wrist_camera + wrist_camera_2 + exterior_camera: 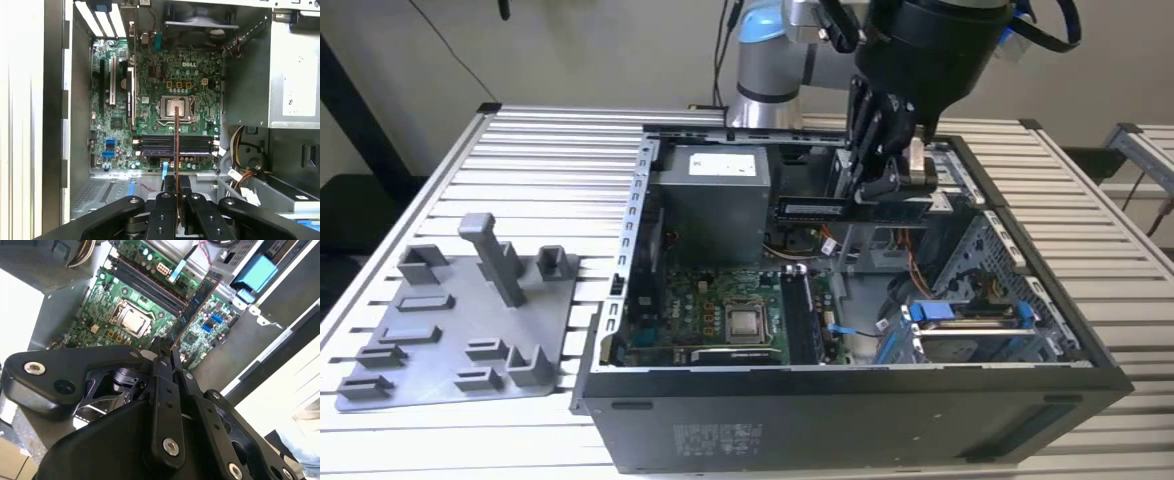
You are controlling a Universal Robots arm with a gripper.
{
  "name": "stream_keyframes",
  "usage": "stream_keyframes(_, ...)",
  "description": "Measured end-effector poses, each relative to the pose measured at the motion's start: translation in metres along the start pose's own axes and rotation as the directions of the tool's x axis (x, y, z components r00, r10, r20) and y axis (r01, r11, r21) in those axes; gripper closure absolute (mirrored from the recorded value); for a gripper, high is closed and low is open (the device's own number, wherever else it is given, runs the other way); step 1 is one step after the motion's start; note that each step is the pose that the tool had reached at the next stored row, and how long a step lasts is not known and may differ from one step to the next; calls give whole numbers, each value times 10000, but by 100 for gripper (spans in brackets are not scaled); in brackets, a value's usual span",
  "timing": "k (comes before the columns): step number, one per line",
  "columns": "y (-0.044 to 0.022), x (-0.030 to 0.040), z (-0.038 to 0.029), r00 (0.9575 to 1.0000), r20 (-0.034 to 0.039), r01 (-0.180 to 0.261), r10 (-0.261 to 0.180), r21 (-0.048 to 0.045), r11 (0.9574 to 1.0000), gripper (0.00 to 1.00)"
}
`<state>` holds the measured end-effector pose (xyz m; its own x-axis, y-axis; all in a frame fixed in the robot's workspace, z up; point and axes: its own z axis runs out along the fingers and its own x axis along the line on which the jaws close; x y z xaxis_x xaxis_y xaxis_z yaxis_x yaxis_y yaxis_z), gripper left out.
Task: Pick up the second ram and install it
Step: 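Pick up the second ram and move it above second insertion slot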
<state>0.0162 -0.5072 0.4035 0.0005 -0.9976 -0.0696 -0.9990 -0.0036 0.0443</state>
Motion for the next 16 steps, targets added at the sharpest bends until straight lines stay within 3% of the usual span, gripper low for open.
stream_keyframes(7,-4,0,2,10000,-45,1,-1,55,10000,86)
stream_keyframes(16,-4,-20,6,10000,-48,2,-2,74,10000,86)
